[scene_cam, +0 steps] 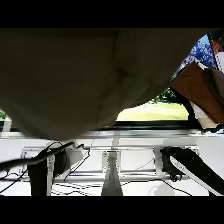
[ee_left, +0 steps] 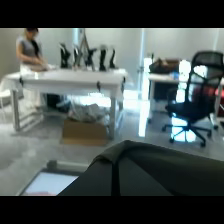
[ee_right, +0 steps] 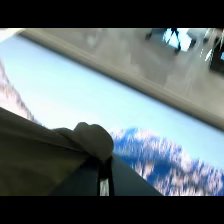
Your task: Fold the clothes and pants, and hang the long-sleeved shirts on hangers.
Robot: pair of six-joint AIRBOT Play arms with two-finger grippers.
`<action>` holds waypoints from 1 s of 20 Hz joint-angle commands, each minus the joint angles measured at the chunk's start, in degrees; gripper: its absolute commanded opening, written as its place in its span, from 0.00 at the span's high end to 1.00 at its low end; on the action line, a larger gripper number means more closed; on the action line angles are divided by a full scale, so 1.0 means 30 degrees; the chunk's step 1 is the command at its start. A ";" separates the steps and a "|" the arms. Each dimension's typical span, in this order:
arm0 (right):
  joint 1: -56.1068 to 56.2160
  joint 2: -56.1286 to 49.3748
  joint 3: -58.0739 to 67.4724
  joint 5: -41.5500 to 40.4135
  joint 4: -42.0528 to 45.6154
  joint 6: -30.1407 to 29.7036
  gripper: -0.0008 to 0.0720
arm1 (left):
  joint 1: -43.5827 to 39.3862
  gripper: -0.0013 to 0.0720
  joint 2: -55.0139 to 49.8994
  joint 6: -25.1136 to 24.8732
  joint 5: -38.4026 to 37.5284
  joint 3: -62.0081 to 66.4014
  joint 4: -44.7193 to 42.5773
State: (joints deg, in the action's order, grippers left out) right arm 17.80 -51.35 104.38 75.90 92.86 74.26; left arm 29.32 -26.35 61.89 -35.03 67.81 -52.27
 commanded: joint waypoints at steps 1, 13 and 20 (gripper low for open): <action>0.0015 -0.1639 0.0029 0.3031 0.0627 0.0036 0.95 | 0.0022 0.96 -0.0692 0.0080 -0.1428 0.0007 -0.0007; 0.0015 0.2834 0.0029 -0.2630 0.0306 0.2739 0.95 | 0.0022 0.96 0.0590 0.0073 0.5027 0.0015 -0.0007; 0.0007 0.0117 0.0022 -0.3869 0.1727 0.3053 0.95 | -0.0095 0.97 -0.4007 0.0080 0.0488 0.0015 0.0000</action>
State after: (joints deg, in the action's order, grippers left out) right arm 17.85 -46.50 104.44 64.27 95.42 82.67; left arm 29.26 -31.79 62.15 -26.59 67.85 -52.05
